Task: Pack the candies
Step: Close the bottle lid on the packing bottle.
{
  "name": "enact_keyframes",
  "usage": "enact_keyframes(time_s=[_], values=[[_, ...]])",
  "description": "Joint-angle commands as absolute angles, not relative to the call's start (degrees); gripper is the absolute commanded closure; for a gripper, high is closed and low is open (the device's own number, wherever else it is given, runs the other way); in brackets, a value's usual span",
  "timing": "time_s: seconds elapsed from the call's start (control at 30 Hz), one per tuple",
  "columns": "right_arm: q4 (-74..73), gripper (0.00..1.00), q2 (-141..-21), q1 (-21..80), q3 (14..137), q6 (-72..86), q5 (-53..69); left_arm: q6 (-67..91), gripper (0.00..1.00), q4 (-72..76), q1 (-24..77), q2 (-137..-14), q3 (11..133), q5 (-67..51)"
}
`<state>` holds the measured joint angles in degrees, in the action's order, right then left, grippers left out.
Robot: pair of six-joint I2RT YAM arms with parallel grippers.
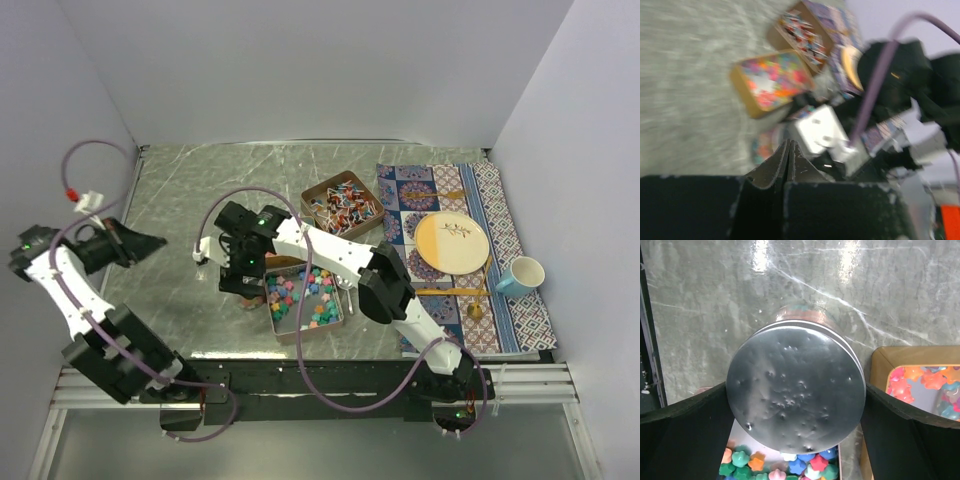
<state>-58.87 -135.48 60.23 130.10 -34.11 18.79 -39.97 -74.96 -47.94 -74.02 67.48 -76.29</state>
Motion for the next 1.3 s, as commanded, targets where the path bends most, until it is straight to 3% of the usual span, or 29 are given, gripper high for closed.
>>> enact_keyframes(time_s=[0.0,0.23,0.5,0.8,1.27], values=[[-57.66,0.00,-133.16,59.42,129.38,-31.56,20.30,-44.91,0.99,-78.92,-42.12,-71.72,61.62,-83.57],[-56.87,0.00,-133.50,59.24,130.25,-29.53,22.15,-44.48,0.99,-78.84,-40.52,-79.88,54.41,-90.96],[-56.08,0.00,-135.35,58.71,132.10,-27.77,22.41,-45.18,0.99,-77.62,-34.64,-81.74,51.77,-86.05],[-55.99,0.00,-135.79,59.24,131.22,-27.69,22.06,-9.00,0.99,-48.90,-30.24,-81.74,44.92,-77.26],[-55.55,0.00,-137.11,60.38,132.54,-28.12,20.74,11.24,0.99,-33.67,-19.96,-81.21,40.52,-66.63]])
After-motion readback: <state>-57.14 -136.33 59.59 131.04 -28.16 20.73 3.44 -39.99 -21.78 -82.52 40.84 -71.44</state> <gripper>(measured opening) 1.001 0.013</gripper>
